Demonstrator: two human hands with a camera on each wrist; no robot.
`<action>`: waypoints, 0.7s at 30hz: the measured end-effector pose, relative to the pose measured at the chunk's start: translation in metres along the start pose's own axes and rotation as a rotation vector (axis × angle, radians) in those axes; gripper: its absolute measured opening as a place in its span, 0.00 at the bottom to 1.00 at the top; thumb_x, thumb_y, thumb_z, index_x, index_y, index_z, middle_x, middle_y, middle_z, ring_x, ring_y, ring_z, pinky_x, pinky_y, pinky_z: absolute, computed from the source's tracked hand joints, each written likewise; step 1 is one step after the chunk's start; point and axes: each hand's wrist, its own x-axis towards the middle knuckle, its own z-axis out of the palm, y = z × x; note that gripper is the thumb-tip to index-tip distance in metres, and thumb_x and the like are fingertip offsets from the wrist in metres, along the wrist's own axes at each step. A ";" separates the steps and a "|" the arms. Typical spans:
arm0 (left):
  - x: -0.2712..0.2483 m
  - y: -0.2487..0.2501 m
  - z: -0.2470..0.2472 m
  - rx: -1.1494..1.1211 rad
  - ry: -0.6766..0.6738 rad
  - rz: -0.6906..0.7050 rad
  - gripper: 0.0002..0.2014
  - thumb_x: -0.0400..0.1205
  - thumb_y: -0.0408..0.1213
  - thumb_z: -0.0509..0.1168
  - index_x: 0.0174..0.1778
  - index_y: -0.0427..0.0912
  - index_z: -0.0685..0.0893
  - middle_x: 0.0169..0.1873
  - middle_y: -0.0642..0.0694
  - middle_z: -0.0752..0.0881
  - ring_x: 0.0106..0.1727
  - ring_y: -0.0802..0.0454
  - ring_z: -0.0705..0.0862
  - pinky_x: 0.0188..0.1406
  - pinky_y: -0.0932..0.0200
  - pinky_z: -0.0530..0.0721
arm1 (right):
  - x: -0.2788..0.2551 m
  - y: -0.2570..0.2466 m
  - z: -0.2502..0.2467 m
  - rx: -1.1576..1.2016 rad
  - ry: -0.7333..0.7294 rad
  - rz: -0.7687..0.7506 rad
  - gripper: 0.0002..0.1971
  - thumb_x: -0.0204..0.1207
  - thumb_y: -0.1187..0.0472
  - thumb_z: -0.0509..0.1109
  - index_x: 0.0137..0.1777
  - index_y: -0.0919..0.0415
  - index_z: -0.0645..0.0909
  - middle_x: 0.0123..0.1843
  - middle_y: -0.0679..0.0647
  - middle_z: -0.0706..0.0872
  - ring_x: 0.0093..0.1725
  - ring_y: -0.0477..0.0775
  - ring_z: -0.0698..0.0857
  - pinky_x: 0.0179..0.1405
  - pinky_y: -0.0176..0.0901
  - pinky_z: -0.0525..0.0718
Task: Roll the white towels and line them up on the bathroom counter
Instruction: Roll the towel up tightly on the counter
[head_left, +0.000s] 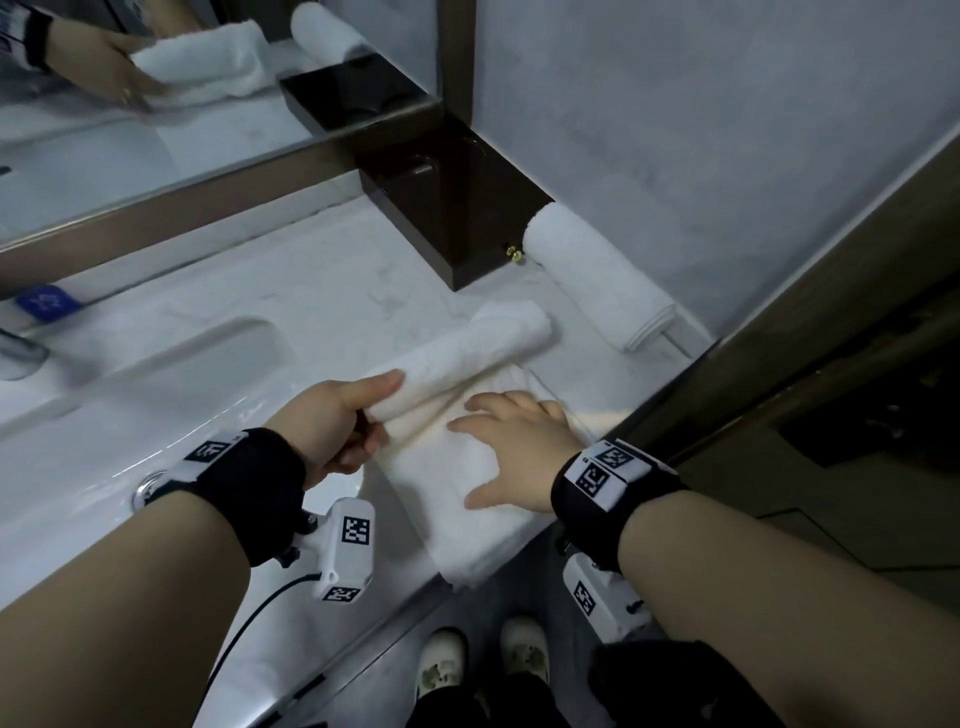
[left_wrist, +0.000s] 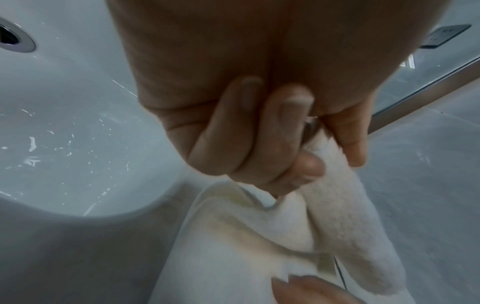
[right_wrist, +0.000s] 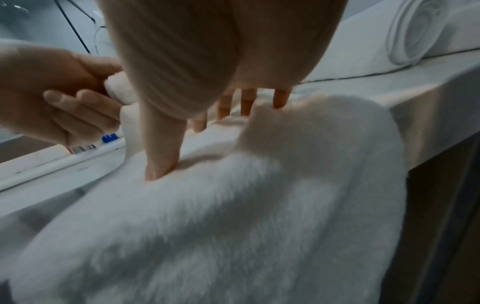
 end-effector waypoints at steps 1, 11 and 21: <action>0.001 0.001 -0.001 -0.003 0.020 -0.007 0.26 0.73 0.61 0.70 0.35 0.37 0.77 0.21 0.39 0.72 0.17 0.51 0.61 0.20 0.61 0.55 | -0.002 0.001 -0.001 -0.011 -0.004 -0.010 0.43 0.56 0.30 0.73 0.74 0.33 0.65 0.77 0.37 0.62 0.75 0.47 0.58 0.65 0.49 0.59; 0.014 -0.002 -0.006 -0.109 0.198 -0.141 0.22 0.81 0.55 0.66 0.34 0.39 0.75 0.18 0.39 0.75 0.12 0.52 0.60 0.15 0.70 0.57 | -0.015 -0.006 -0.005 0.056 -0.103 -0.033 0.24 0.62 0.26 0.62 0.51 0.40 0.76 0.46 0.39 0.76 0.48 0.46 0.78 0.54 0.50 0.67; 0.017 -0.005 0.001 0.053 0.307 -0.177 0.28 0.85 0.59 0.56 0.38 0.34 0.79 0.19 0.39 0.82 0.12 0.51 0.68 0.14 0.67 0.67 | 0.044 0.027 -0.044 0.042 0.333 0.125 0.27 0.69 0.54 0.76 0.67 0.43 0.73 0.67 0.43 0.68 0.65 0.51 0.65 0.67 0.44 0.69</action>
